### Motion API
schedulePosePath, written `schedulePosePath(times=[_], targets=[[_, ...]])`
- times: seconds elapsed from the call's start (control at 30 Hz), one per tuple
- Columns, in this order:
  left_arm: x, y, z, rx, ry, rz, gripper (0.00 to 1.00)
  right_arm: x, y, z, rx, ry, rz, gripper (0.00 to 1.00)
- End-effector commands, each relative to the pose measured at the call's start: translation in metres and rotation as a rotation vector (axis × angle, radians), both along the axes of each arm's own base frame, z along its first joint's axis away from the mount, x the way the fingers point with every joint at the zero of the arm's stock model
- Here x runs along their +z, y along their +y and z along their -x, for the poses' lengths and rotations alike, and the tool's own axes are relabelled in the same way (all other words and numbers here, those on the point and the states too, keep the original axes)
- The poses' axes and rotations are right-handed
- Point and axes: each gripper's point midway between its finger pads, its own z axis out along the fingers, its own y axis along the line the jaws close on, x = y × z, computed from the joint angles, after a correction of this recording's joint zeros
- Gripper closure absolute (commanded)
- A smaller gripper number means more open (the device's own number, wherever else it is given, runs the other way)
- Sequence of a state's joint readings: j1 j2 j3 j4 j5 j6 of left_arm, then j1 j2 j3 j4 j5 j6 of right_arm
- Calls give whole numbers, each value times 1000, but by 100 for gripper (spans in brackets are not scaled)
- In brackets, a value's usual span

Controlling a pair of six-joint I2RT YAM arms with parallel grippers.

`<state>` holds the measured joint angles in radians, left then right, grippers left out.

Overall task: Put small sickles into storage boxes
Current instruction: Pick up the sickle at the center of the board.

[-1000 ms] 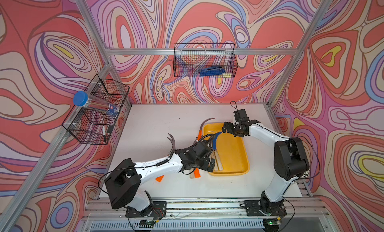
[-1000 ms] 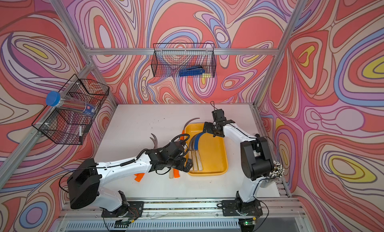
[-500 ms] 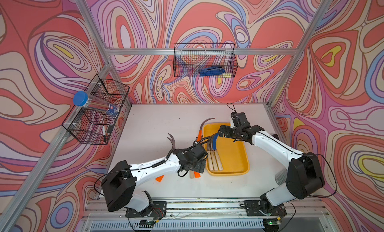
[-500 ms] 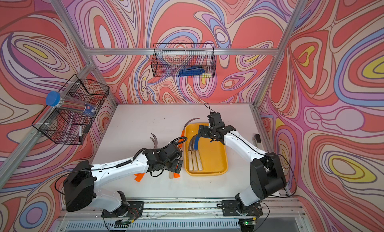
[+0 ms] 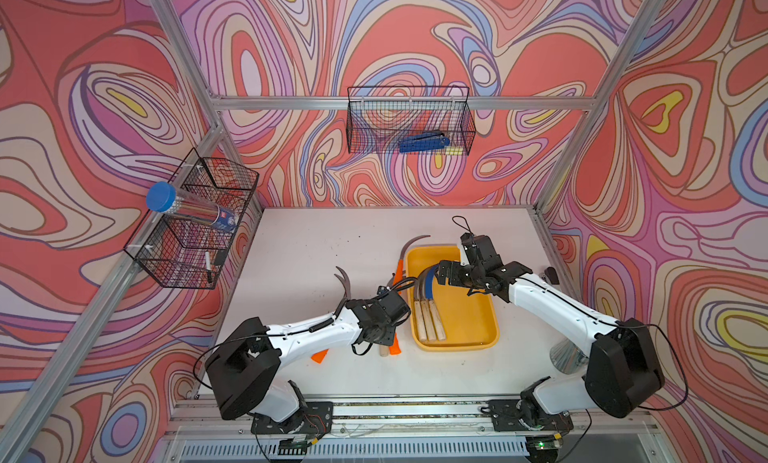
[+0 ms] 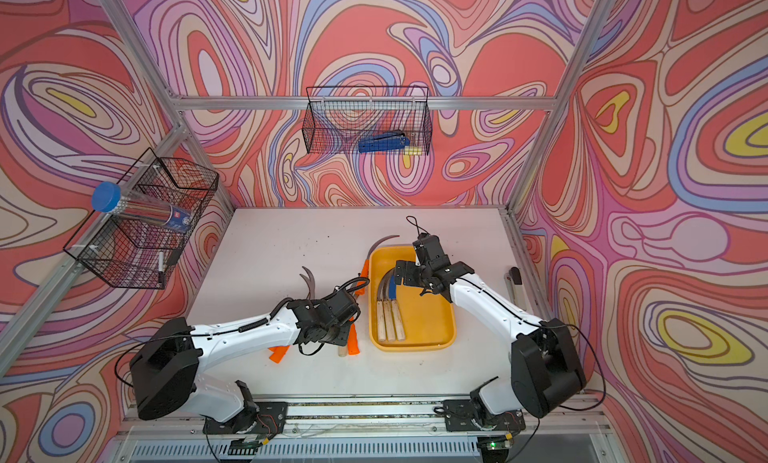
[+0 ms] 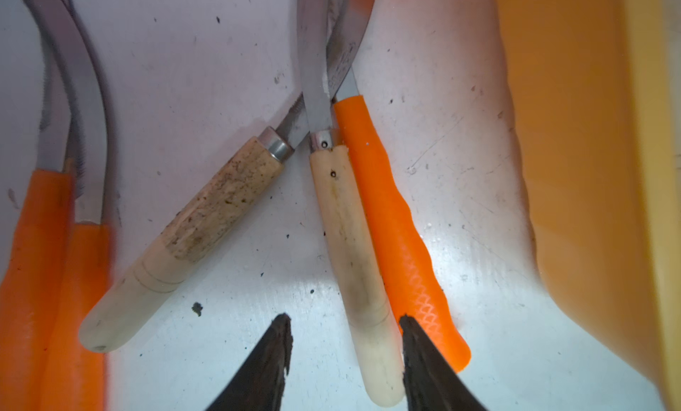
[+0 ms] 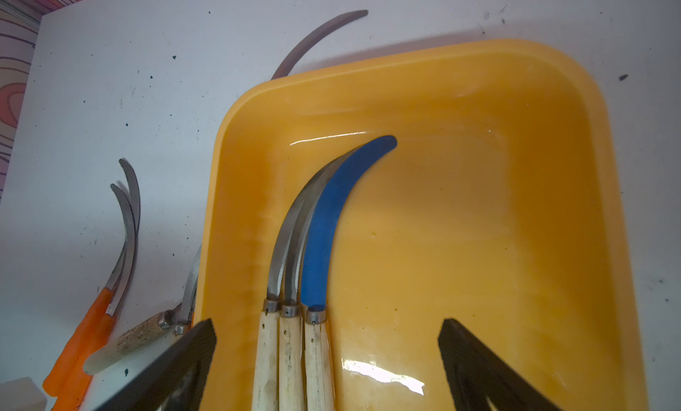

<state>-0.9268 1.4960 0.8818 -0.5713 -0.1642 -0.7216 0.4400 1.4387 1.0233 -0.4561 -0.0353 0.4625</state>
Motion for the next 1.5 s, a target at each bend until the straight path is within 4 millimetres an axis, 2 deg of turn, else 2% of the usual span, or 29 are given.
schedulePosePath(times=[0.0, 0.3, 0.5, 0.67, 0.87, 1.0, 1.3, 1.47], targets=[[-11, -4, 1, 22, 29, 24, 51, 4, 1, 1, -3, -24, -15, 2], [-32, -5, 7, 27, 79, 18, 54, -3, 3, 2, 0, -12, -21, 2], [-41, 2, 12, 37, 101, -13, 55, 0, 4, 2, -1, -19, -35, 2], [-44, 6, 13, 38, 107, -30, 66, 2, 3, 3, -3, -20, -33, 2], [-34, 8, 7, 37, 87, -44, 83, 8, 2, 6, -3, -28, -39, 2], [-25, 13, 0, 49, 72, -47, 100, 13, 1, 8, -5, -38, -45, 2], [-4, 32, -11, 80, 35, -42, 100, 18, 1, 12, 0, -43, -57, 2], [10, 35, -11, 77, 10, -17, 100, 20, 4, 12, 5, -42, -74, 2]])
